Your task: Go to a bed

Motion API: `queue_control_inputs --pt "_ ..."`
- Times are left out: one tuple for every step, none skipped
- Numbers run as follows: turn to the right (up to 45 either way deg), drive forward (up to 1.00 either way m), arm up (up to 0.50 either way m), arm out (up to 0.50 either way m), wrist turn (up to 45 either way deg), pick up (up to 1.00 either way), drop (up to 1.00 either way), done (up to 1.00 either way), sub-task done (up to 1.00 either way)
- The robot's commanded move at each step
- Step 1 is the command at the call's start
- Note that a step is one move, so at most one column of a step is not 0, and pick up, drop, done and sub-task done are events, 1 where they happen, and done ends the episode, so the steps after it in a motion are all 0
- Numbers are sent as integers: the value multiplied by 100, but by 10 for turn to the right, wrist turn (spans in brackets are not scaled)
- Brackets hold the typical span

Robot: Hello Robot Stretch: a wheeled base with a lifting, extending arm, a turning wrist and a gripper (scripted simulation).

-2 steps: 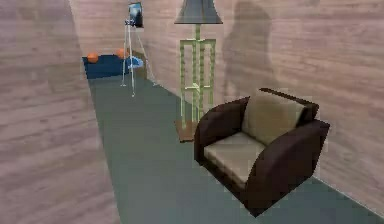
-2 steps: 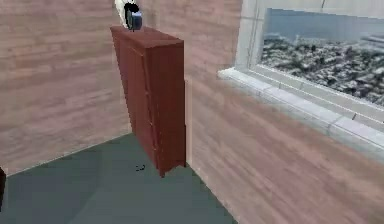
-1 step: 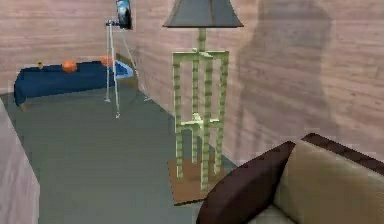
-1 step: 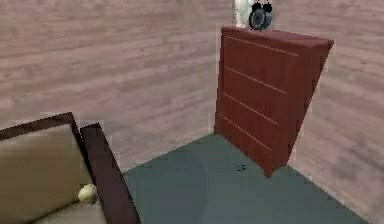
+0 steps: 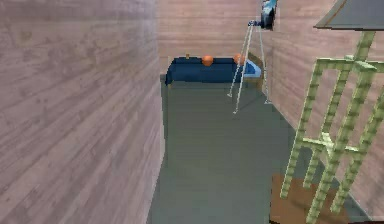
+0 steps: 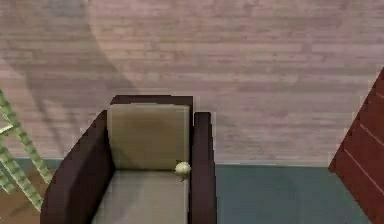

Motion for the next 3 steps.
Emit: queue_control_inputs --pt "0 100 0 0 0 0 0 0 0" --pt "-30 0 0 0 0 0 0 0 0" --pt "0 100 0 0 0 0 0 0 0"
